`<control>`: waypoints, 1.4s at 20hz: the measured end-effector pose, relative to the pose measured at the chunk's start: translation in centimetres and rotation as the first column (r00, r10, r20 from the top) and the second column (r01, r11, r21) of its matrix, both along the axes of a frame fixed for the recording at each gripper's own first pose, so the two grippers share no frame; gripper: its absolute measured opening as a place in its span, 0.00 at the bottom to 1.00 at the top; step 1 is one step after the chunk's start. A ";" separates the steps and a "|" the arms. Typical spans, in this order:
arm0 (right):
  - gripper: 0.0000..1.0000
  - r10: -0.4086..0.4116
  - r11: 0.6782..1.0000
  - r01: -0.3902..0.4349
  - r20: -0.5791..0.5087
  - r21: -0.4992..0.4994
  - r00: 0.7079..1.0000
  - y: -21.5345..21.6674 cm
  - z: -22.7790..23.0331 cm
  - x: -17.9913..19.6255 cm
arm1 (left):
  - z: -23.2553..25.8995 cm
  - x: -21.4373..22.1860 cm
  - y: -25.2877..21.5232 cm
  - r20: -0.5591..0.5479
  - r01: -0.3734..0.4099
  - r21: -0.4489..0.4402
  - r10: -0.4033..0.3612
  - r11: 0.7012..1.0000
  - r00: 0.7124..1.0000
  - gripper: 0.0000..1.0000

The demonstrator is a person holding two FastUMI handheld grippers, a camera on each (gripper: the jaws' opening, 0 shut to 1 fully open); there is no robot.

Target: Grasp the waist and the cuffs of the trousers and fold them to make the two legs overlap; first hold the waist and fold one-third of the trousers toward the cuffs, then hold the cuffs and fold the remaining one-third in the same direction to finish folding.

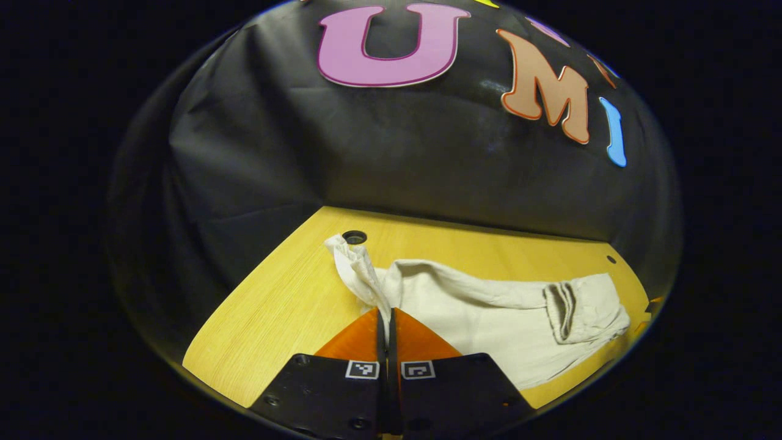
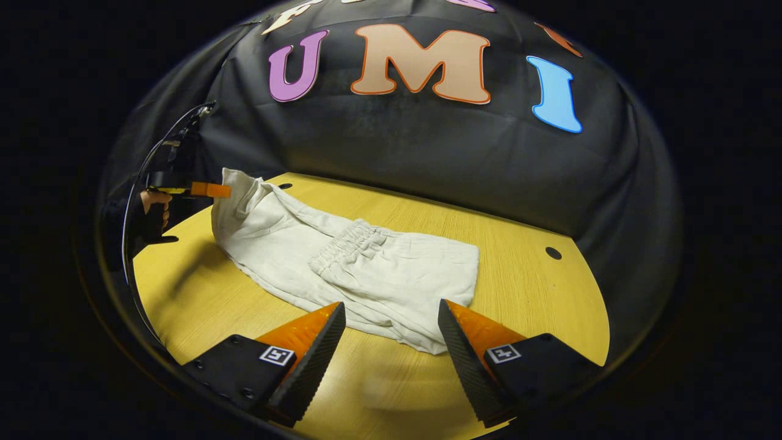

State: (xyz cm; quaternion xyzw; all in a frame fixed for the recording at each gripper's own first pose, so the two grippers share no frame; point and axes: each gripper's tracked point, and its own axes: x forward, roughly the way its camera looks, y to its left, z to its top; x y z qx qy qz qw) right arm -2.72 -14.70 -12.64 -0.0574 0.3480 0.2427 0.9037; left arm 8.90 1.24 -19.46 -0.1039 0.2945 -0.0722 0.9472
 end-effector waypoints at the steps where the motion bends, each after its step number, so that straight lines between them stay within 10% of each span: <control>1: 0.99 -0.007 1.000 0.007 0.000 0.005 1.000 -0.3 0.1 -0.1 | 0.7 0.1 -0.7 0.009 0.009 -0.002 -0.009 1.000 1.000 0.00; 16: 0.98 -0.191 0.979 0.193 -0.038 0.061 0.981 -6.9 -0.4 -1.5 | 8.6 1.8 -12.7 0.103 0.216 -0.024 -0.213 0.976 0.972 0.00; 28: 0.98 -0.246 0.967 0.248 -0.050 0.053 0.968 -9.9 -0.7 -3.0 | 12.4 1.3 -25.7 0.152 0.432 -0.045 -0.421 0.901 0.894 0.00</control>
